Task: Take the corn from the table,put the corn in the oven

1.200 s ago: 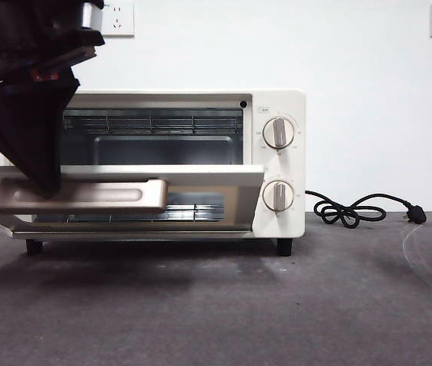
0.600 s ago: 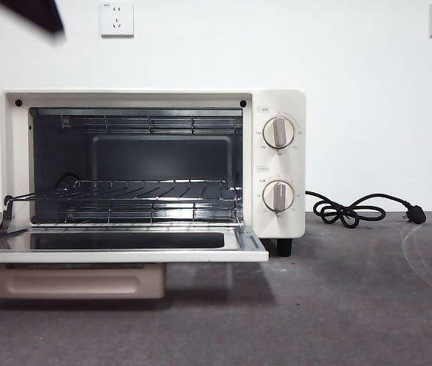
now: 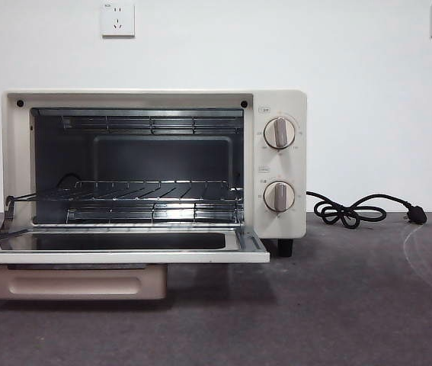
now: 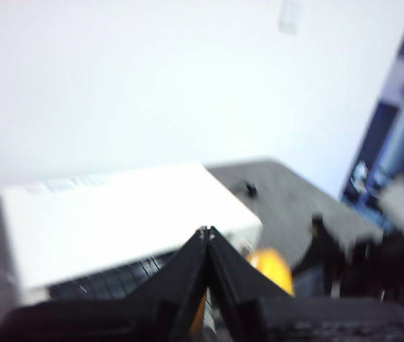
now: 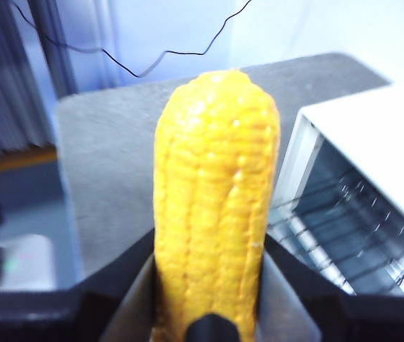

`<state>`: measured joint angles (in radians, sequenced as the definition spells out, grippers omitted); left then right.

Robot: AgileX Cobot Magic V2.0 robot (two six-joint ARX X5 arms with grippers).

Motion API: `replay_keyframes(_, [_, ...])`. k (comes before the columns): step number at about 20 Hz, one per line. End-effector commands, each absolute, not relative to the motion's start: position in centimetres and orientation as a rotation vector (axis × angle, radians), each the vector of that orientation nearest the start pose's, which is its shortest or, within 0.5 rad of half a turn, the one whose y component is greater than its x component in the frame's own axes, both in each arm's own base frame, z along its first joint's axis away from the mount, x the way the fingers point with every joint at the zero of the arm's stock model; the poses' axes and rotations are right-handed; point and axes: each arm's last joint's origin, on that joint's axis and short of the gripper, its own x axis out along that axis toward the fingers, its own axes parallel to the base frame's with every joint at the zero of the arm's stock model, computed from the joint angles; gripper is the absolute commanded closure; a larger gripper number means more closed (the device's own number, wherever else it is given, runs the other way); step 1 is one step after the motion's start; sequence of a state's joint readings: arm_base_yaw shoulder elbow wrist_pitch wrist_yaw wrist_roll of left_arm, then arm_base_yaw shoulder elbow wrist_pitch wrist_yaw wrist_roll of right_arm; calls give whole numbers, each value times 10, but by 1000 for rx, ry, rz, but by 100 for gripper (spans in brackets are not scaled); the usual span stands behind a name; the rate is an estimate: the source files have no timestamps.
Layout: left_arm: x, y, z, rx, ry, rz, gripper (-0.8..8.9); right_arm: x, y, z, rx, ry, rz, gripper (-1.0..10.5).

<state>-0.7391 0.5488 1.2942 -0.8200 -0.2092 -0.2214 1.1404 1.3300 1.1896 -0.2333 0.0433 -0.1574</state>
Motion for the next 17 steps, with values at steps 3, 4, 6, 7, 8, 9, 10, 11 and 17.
replay_keyframes(3, [13,-2,443,-188,85,-460,819,134,301,324,-595,137,1043,958])
replay_keyframes(4, [11,0,441,-187,86,-456,819,137,307,316,-636,131,1028,958])
replay_keyframes(6, [8,4,438,-178,100,-436,819,143,318,301,-732,118,994,958])
replay_keyframes(7, [8,4,437,-172,109,-427,819,147,322,294,-780,111,976,958])
replay_keyframes(8, [8,5,436,-166,118,-416,819,149,327,287,-833,102,952,958])
replay_keyframes(9, [8,5,434,-158,131,-410,819,153,332,278,-904,90,915,958])
replay_keyframes(10, [8,5,434,-153,138,-405,819,155,336,271,-956,79,894,958])
replay_keyframes(11, [8,5,433,-150,143,-401,819,158,339,265,-1001,69,875,958])
replay_keyframes(17, [8,6,432,-135,149,-382,819,174,359,229,-1200,13,722,958])
